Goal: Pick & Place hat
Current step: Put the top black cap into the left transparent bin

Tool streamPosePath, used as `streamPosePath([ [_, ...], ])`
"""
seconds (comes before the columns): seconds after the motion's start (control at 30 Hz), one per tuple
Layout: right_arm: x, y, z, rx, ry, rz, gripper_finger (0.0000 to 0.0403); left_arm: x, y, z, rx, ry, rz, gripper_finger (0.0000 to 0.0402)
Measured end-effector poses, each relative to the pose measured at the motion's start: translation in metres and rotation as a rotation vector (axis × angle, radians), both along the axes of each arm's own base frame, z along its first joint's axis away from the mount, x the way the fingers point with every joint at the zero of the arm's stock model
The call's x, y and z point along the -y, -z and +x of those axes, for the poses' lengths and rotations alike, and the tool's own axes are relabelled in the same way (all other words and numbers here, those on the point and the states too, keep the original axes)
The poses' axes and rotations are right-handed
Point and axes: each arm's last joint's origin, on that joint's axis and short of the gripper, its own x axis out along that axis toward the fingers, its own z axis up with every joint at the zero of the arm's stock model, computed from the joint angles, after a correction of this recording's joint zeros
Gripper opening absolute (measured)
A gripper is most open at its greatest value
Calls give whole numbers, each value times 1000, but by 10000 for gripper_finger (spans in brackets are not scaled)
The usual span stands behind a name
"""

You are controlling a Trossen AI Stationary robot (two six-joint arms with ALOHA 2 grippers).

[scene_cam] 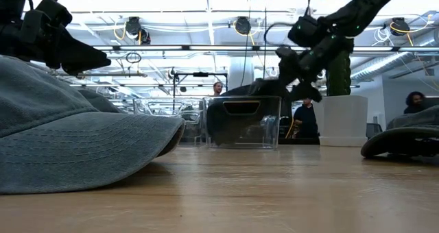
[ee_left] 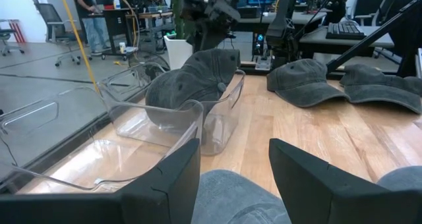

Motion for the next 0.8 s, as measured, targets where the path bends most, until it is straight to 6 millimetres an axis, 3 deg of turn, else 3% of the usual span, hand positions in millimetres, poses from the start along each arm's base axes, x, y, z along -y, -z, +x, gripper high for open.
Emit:
streamPosePath([
  [0.23,5,8,1,-30,18,3,206,0,0,0,1,0,0,191],
  [0.63,8,-3,-12,-43,57,-49,203,0,0,0,1,0,0,191],
  [0.8,11,11,-15,-24,93,-37,203,0,0,0,1,0,0,191],
])
